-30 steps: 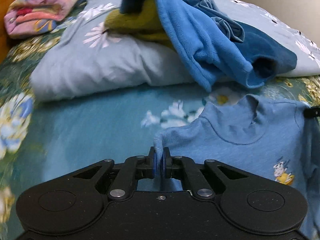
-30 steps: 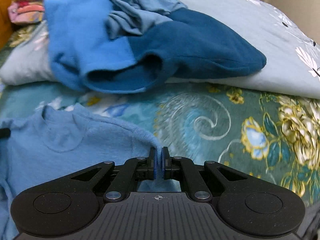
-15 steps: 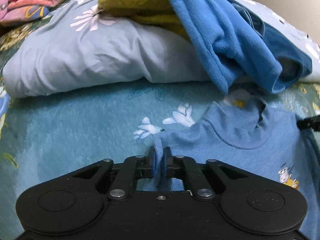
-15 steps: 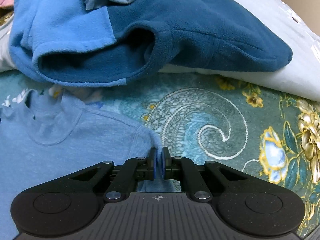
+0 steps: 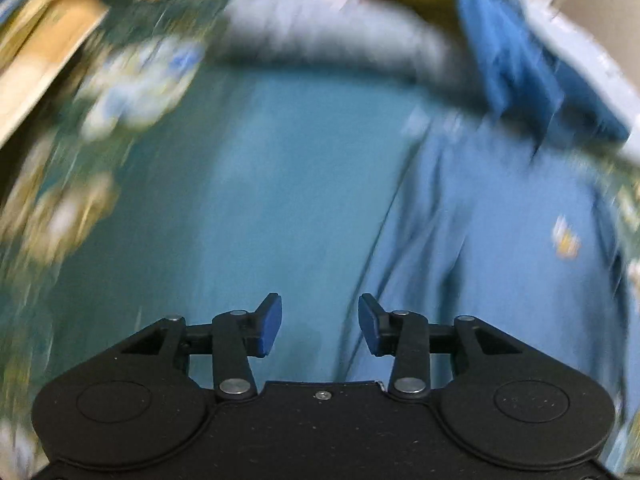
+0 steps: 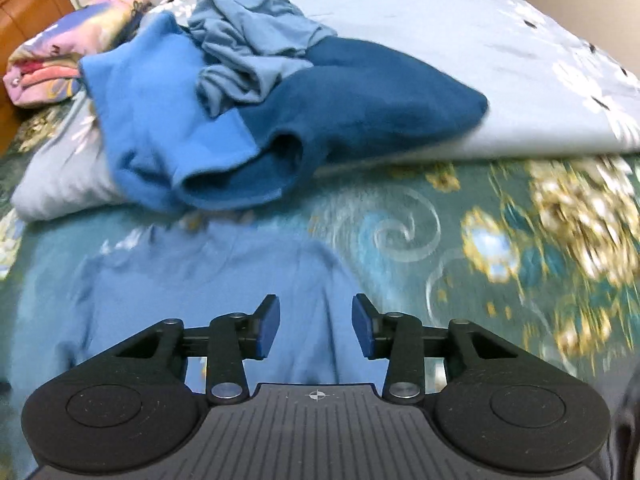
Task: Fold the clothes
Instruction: 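Lower the shirt flat onto the sheet and open both grippers, then grasp the shirt sleeve with the left gripper and fold it across the body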
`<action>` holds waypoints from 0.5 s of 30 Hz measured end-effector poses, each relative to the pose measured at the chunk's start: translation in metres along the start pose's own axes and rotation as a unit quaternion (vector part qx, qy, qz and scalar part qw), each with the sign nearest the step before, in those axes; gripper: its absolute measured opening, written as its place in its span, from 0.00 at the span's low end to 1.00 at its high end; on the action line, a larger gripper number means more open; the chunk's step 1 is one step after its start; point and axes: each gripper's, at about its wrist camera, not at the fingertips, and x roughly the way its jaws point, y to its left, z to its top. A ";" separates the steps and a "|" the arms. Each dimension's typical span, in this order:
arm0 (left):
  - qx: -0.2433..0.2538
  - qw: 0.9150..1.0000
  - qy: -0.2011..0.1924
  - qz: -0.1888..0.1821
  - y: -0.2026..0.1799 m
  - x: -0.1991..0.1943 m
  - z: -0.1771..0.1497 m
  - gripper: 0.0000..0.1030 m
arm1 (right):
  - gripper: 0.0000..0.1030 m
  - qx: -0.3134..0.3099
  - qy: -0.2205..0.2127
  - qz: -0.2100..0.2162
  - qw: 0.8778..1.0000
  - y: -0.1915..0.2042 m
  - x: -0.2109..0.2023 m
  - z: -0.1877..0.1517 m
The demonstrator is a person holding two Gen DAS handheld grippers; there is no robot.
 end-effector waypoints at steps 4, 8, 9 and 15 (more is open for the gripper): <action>-0.028 0.998 0.052 0.023 0.021 -0.007 -0.056 0.38 | 0.35 0.011 0.033 -0.001 0.999 -0.002 -0.012 -0.027; -0.044 0.997 0.066 0.004 0.016 -0.001 -0.072 0.39 | 0.35 0.015 0.053 -0.002 0.998 0.005 -0.013 -0.039; -0.049 0.997 0.067 -0.005 0.013 0.000 -0.072 0.39 | 0.35 0.014 0.055 -0.001 0.998 0.008 -0.013 -0.040; -0.037 0.997 0.060 -0.010 -0.006 0.007 -0.076 0.13 | 0.35 -0.011 0.049 0.015 0.999 0.027 -0.014 -0.036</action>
